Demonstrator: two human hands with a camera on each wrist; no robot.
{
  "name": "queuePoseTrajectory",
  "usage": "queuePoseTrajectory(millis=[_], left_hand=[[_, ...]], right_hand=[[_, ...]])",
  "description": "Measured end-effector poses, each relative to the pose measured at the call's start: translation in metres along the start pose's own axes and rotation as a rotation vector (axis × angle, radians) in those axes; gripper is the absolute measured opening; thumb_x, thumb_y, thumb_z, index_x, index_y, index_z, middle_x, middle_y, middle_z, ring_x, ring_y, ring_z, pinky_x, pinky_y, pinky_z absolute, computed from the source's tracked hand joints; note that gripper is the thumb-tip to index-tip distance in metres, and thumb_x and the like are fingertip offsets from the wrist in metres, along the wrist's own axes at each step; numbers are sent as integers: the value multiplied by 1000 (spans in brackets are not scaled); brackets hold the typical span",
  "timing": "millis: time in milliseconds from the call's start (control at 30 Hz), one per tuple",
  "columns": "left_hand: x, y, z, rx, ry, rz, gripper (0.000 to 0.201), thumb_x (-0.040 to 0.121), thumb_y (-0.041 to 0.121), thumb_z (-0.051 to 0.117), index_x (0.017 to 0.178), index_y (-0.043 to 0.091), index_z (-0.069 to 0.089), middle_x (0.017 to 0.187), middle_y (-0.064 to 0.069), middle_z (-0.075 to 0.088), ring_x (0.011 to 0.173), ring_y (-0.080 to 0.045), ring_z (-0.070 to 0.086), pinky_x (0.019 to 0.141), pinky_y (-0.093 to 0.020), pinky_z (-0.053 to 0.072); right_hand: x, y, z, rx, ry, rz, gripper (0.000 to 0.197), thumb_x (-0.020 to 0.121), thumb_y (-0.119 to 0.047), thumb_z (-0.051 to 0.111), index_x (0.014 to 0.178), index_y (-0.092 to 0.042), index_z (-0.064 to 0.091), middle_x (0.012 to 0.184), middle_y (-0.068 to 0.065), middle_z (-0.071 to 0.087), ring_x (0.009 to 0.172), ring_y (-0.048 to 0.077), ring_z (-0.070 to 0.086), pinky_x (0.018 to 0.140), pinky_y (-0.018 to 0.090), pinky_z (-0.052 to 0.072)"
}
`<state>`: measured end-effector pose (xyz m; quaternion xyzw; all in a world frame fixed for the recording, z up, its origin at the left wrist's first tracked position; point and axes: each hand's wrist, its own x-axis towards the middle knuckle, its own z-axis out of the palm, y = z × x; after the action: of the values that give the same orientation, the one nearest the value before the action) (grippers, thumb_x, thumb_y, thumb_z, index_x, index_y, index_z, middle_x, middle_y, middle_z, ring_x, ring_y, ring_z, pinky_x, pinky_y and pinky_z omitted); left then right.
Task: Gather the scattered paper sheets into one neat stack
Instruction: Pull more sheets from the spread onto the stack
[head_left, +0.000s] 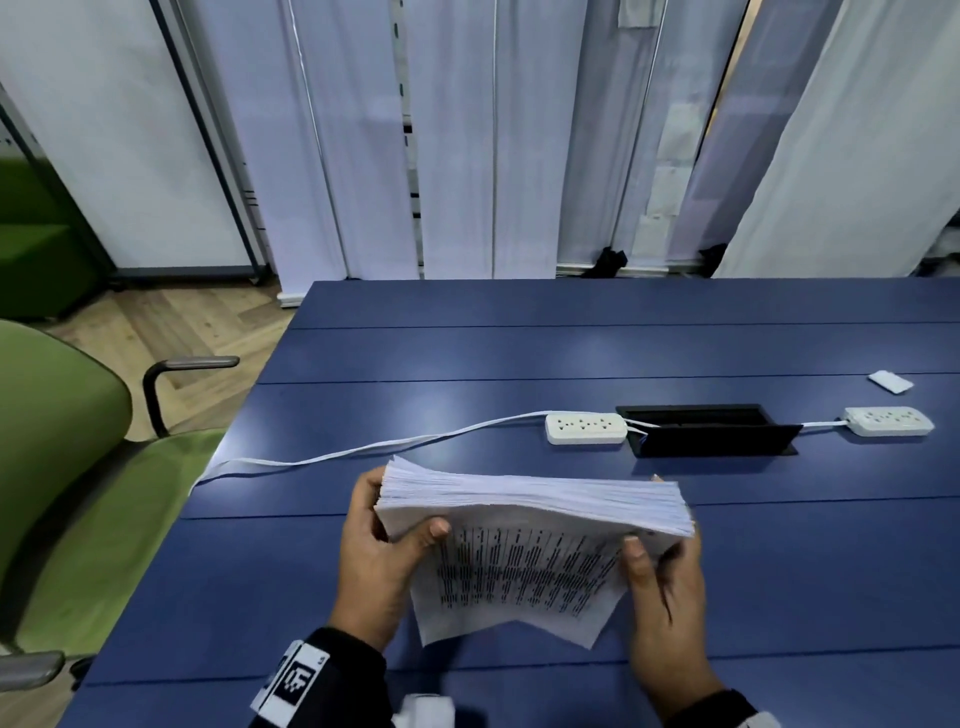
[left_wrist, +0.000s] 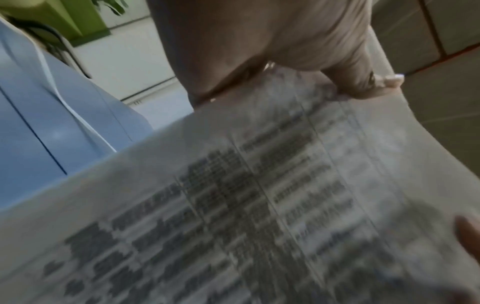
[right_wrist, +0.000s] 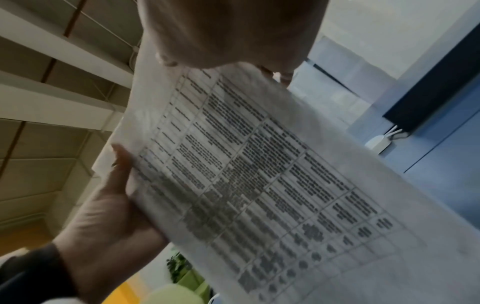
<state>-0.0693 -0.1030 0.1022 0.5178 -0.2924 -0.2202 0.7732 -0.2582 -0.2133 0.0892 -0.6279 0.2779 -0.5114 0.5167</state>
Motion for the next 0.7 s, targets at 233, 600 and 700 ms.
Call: queuePoseTrajectory(millis=[233,600,700], left_hand=[[-1,-15,-1,-7,-19,-67,102,39,54,92,114,-7,58,102,-13,73,96,-23,68,81,-24,54],[-13,-20,0,26,-23,-143,96,34,50,94,106,-5,63,94,-5,77,87,-12,72,72,-18,55],[-15,-21,2,11,-55,-205,64,38,41,95,88,5,77,90,-7,77,83,-12,73,69,-18,55]], right_hand=[[-6,7,1,15,20,58,89,63,-63,73,131,-15,43,118,-10,64,115,14,60,98,33,49],[-2,21,-2,45,-8,126,68,74,-15,74,134,-15,41,123,-4,63,120,16,57,103,30,45],[-1,30,-6,21,-39,157,68,74,-9,71,134,-13,40,121,-7,63,119,14,56,103,27,44]])
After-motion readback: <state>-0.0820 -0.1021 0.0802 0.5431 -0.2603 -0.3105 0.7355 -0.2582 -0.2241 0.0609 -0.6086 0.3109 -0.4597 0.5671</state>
